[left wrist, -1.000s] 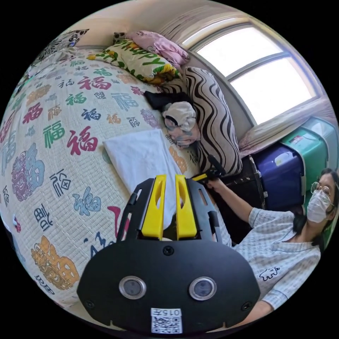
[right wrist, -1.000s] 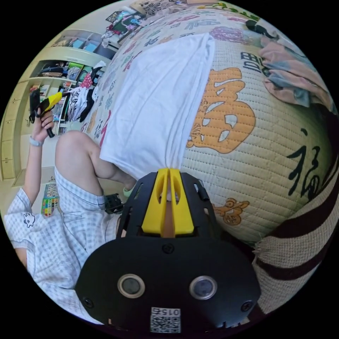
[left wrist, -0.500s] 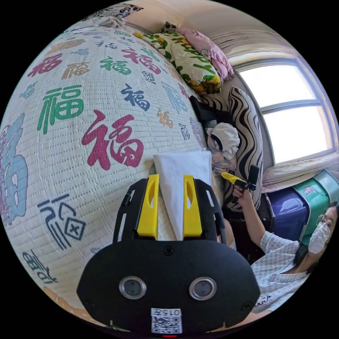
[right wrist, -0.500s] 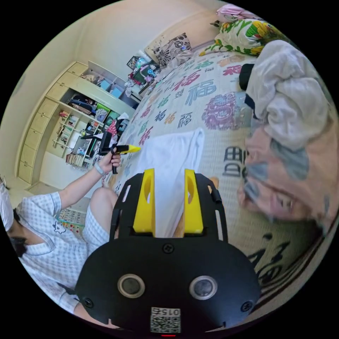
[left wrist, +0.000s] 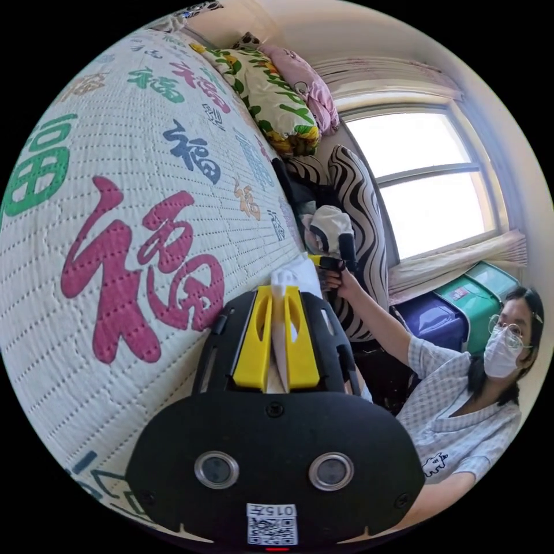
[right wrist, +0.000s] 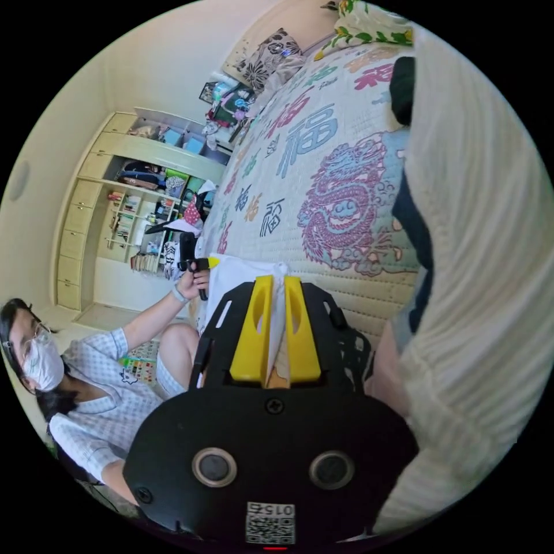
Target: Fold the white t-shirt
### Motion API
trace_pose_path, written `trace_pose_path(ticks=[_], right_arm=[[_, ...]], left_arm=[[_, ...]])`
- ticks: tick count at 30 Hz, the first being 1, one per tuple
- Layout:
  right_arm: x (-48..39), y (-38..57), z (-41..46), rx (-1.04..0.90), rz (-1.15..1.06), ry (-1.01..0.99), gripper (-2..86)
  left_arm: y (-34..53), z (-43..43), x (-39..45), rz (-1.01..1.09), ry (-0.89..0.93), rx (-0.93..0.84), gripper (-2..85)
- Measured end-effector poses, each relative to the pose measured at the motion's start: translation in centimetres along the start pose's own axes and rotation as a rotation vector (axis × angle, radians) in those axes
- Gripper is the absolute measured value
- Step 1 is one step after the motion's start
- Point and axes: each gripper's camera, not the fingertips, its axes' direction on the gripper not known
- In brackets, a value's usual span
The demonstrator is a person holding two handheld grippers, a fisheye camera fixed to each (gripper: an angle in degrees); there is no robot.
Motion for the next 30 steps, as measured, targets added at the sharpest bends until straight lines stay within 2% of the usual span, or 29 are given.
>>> trace_pose_path(ticks=[4, 7, 10, 12, 15, 22, 30], right_arm=[[-1.4, -0.5, 1.3, -0.041, -0.017, 0.067, 1.1], [-2.8, -0.2, -0.3, 0.034, -0.038, 0.086, 0.5], [-4.5, 0.6, -2.6, 0.126, -0.075, 0.09, 0.4], [-6.1, 1.3, -3.6, 0.171, -0.123, 0.095, 0.4], [-9.3, 3.7, -4.4, 0.175, -0.235, 0.129, 0.4], [-15.2, 15.2, -2.1, 0.077, -0.477, 0.15, 0.5], [-14.9, 22.8, 6.6, -0.193, -0.43, 0.23, 0.7]], left_arm=[[-0.8, -0.3, 1.7, 0.067, -0.039, -0.038, 0.5], [-2.3, -0.5, 3.8, 0.142, -0.115, -0.097, 0.3], [-3.7, -1.4, 6.3, 0.21, -0.145, -0.053, 0.3], [-4.1, -1.7, 9.5, 0.321, -0.168, -0.019, 0.4], [-2.5, -1.0, 13.8, 0.486, -0.242, -0.092, 0.8], [7.8, 1.6, 20.1, 0.764, -0.286, -0.295, 1.3], [15.6, 8.9, 20.7, 0.821, -0.418, -0.618, 3.7]])
